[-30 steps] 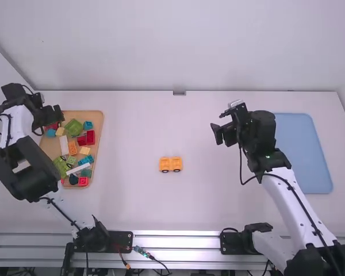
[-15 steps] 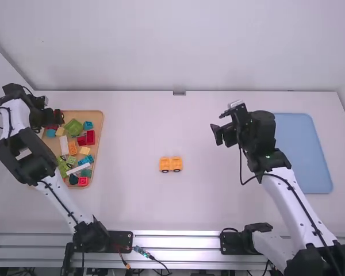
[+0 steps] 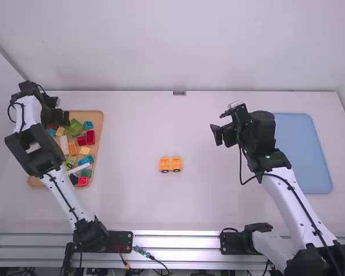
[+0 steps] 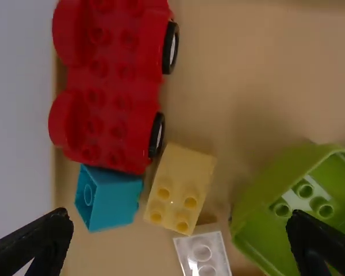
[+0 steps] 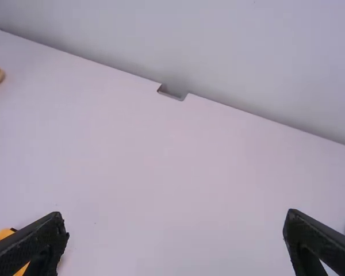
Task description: Assemble lego blocks to make yellow taxi
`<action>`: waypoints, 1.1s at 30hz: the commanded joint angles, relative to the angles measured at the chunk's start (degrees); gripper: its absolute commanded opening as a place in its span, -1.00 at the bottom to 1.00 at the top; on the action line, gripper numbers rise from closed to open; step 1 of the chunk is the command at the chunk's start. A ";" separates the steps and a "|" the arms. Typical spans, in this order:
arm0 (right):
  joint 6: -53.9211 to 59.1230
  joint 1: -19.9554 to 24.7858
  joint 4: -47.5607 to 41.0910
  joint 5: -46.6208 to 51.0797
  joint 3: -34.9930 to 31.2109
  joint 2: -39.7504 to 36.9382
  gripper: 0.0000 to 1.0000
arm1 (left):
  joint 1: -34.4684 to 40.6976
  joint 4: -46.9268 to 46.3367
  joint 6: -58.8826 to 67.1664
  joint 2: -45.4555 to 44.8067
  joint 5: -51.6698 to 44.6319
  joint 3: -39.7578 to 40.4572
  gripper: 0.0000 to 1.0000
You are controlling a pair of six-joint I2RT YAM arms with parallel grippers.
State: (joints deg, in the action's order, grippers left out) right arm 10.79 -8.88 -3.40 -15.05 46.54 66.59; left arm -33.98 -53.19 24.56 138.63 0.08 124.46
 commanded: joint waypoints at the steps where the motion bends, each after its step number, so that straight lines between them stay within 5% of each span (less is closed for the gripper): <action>1: -0.44 -0.61 0.07 -0.33 2.25 0.39 0.97 | -1.01 0.20 2.26 0.79 -0.53 -1.46 0.98; 21: -0.44 -9.79 0.59 9.68 2.25 0.39 0.98 | -2.80 0.82 4.21 0.79 -2.26 -1.64 0.83; 33: -0.48 -8.70 0.55 10.01 2.25 0.39 0.98 | -2.69 3.92 -0.12 0.40 -5.32 -1.64 0.82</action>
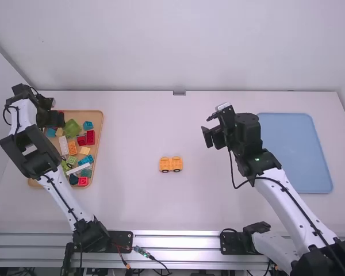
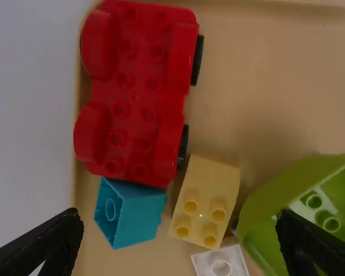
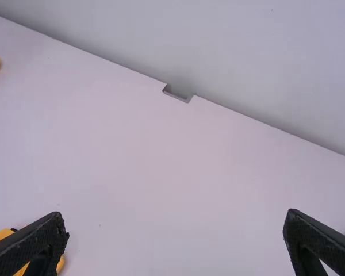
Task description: Assemble lego blocks to make yellow taxi
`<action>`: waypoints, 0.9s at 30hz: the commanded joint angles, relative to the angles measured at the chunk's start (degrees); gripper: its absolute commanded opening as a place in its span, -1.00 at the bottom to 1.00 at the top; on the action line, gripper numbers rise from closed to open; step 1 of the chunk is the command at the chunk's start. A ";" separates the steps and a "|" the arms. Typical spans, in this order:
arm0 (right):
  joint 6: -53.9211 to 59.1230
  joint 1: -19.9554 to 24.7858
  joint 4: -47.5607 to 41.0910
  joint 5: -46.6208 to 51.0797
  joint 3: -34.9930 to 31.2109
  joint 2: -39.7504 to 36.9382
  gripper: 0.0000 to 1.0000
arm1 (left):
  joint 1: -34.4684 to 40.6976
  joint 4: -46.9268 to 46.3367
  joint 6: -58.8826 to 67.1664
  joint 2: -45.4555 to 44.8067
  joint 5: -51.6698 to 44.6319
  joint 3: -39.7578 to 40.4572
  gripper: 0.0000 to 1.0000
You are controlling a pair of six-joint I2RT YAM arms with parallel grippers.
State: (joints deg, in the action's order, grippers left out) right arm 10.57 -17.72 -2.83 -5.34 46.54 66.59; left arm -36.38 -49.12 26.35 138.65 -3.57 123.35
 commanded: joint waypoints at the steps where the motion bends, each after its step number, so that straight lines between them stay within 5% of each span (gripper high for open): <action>1: -0.22 0.07 0.00 0.28 2.25 0.39 0.98 | -0.61 1.03 -3.71 0.13 -1.84 -0.52 0.87; 7: -0.24 0.07 0.39 0.26 2.25 0.41 0.98 | -1.79 1.82 -6.55 -1.42 -7.46 0.39 0.92; 17: -1.29 0.09 -0.70 0.28 2.25 0.39 0.98 | -1.44 3.59 -9.58 -1.46 3.05 -3.06 0.79; 27: -1.31 0.02 -0.87 0.26 2.25 0.39 0.98 | -1.49 3.55 -1.17 -1.46 3.23 -8.11 0.69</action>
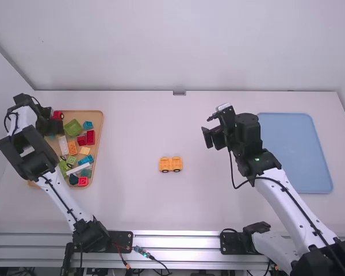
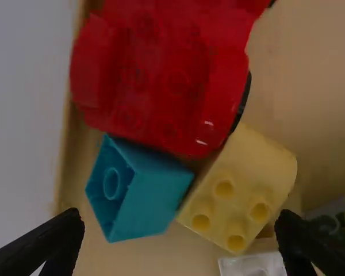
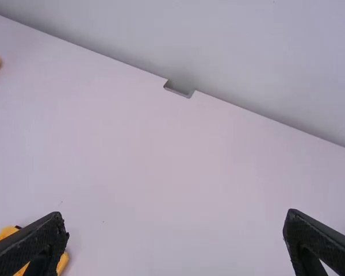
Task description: Assemble lego blocks to make yellow taxi
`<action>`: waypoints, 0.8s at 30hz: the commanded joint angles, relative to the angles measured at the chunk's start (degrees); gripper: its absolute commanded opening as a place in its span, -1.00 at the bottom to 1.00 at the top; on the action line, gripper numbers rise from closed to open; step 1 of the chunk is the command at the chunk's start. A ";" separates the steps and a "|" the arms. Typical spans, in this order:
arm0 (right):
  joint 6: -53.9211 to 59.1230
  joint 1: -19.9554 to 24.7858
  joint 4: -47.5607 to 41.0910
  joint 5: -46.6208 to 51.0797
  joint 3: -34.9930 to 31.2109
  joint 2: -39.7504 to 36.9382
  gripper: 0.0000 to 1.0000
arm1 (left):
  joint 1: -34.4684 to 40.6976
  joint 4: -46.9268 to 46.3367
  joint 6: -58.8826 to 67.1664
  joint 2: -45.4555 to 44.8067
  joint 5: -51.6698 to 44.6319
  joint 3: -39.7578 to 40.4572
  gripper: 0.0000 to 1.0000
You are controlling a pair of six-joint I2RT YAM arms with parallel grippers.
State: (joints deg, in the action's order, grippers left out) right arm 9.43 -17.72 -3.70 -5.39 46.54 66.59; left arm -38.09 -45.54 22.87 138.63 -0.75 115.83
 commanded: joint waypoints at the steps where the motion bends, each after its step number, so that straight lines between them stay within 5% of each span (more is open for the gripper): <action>1: -0.15 -0.02 0.00 0.35 2.25 0.39 0.99 | 0.22 0.07 2.22 -1.44 0.41 -0.61 0.65; 10: -0.20 0.11 0.20 0.31 2.25 0.39 0.97 | 0.72 -0.76 -0.97 -1.46 0.78 1.77 0.53; 17: -0.20 0.07 -0.20 0.26 2.25 0.39 0.98 | 2.23 -7.62 -12.14 -1.46 8.08 5.55 0.71; 24: -0.20 0.11 -1.49 0.33 2.25 0.39 0.98 | 2.54 -7.95 -19.07 -1.46 5.26 5.57 0.72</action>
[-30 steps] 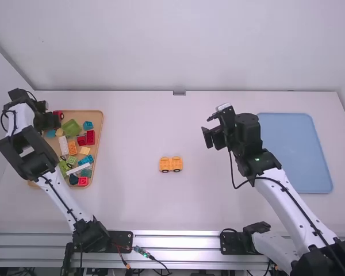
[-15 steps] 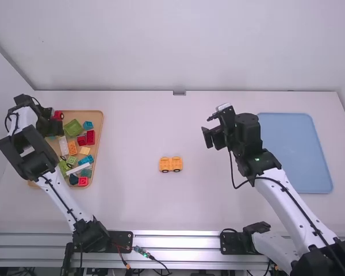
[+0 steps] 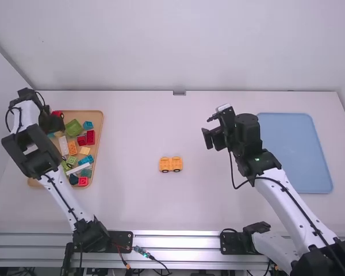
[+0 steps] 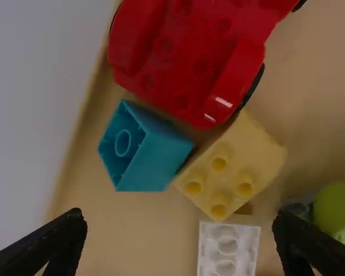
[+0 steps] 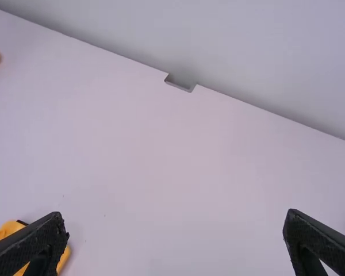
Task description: Assemble lego blocks to make yellow taxi
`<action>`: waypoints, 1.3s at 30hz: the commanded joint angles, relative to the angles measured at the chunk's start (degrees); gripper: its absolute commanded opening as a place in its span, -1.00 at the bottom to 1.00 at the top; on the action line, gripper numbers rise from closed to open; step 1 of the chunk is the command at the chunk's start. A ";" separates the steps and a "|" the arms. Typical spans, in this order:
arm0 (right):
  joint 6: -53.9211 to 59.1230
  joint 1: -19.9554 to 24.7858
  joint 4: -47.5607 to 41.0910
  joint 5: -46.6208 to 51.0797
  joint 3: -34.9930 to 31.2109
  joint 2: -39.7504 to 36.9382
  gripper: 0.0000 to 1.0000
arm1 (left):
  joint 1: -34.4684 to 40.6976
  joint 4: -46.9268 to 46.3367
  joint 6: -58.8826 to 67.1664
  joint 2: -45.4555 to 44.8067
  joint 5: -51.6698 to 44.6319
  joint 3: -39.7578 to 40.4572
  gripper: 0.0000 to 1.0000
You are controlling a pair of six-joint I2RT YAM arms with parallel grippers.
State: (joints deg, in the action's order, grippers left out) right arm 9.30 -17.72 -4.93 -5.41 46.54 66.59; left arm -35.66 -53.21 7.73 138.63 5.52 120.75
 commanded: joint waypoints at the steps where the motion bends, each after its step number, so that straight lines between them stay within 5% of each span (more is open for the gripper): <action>1: -0.04 0.11 -0.31 0.35 2.25 0.39 0.98 | -0.09 -0.01 -4.16 -1.44 -2.61 0.28 0.74; 7: -0.07 0.11 -0.31 0.39 2.25 0.39 0.98 | 0.00 5.14 -4.10 -1.44 -8.51 -3.21 0.81; 14: -0.04 0.04 0.11 0.35 2.25 0.39 0.98 | 0.04 7.53 -4.10 -1.44 -11.26 -4.90 0.40; 23: -0.09 0.09 0.35 0.33 2.25 0.39 0.99 | 0.00 2.39 -4.12 -1.44 -4.42 0.44 0.50; 31: -0.07 0.09 0.04 0.31 2.25 0.39 0.98 | 0.48 -4.69 -5.43 -1.44 -8.93 4.81 0.68; 39: 0.00 -0.92 -0.50 0.37 2.25 0.39 0.98 | 0.72 -3.51 -9.04 -1.44 -9.34 1.92 0.57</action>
State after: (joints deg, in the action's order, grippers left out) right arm 9.30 -18.09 -5.32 -5.39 46.57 66.59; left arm -35.44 -56.47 -0.10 138.54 -2.94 123.90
